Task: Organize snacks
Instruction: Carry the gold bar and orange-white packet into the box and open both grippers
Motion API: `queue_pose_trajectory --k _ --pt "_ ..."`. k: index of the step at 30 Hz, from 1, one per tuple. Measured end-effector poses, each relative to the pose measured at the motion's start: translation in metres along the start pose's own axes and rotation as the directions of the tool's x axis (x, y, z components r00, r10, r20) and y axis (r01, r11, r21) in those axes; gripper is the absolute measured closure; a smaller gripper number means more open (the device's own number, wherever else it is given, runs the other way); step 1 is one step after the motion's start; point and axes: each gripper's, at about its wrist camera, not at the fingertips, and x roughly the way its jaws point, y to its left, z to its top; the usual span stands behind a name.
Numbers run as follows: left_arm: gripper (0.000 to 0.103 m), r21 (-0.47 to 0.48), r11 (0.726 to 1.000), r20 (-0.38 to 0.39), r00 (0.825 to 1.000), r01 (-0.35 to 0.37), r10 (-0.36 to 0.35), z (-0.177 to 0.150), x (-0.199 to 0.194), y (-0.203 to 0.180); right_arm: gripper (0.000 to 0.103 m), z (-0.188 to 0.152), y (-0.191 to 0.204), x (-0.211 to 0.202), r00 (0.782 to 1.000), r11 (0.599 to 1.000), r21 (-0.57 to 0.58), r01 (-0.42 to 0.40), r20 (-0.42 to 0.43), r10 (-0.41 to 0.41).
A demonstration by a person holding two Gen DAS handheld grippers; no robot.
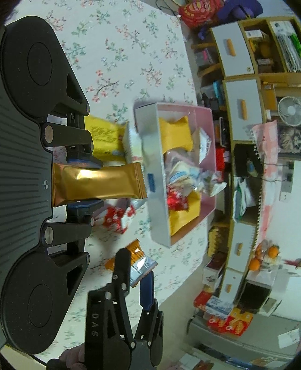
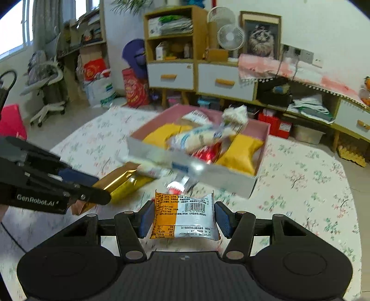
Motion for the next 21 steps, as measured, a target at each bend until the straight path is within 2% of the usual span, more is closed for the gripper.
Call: queue_pose_trajectory --k 15,21 --pt "0.077 -0.166 0.986 0.059 0.998 -0.021 0.032 0.053 0.019 0.038 0.077 0.041 -0.016 0.033 0.996 0.986 0.162 0.051 0.06 -0.061" --pt "0.077 -0.207 0.977 0.058 0.996 -0.055 0.068 0.079 0.04 0.066 0.076 0.052 -0.033 0.053 0.994 0.953 0.297 0.059 0.072 -0.084"
